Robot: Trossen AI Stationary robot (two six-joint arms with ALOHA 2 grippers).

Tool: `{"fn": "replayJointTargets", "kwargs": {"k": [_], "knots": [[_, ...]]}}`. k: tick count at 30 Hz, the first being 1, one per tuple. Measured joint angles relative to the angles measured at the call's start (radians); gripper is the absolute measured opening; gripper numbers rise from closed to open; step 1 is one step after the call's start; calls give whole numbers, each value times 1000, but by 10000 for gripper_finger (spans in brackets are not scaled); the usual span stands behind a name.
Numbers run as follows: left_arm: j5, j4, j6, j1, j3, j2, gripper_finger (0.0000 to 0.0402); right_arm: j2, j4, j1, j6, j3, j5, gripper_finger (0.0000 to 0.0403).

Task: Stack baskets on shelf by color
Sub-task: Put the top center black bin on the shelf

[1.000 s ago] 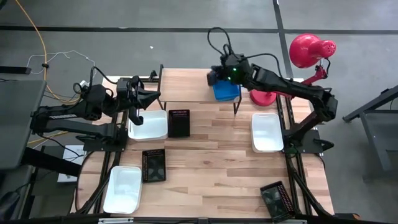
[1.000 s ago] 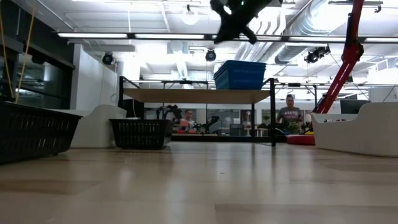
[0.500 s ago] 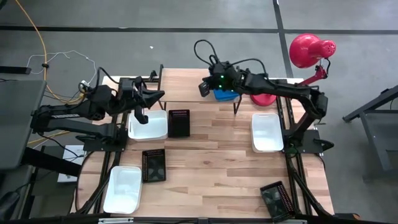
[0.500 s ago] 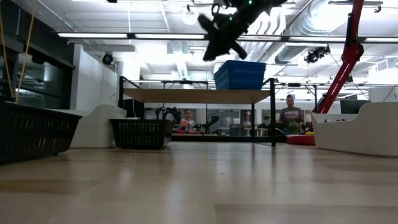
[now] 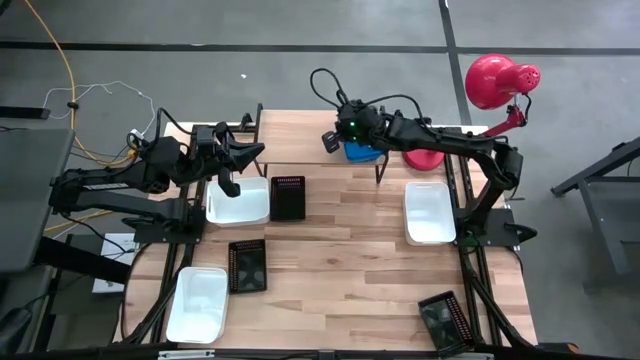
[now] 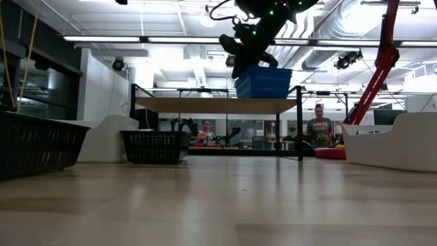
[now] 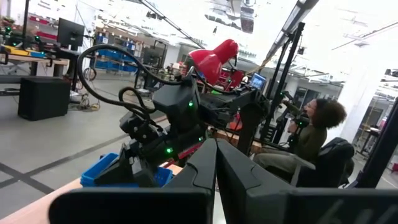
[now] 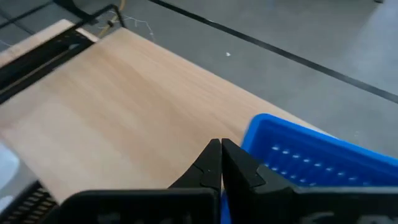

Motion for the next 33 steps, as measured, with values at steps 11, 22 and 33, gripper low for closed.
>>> {"fn": "replayJointTargets", "kwargs": {"k": [11, 22, 33], "knots": [[0, 0, 0, 0, 0, 0, 0, 0, -82, -3, 0, 0, 104, 0], [0, 0, 0, 0, 0, 0, 0, -4, -82, -6, -26, 0, 144, 0], [0, 0, 0, 0, 0, 0, 0, -171, -125, 24, -191, 37, -323, 0]]}}
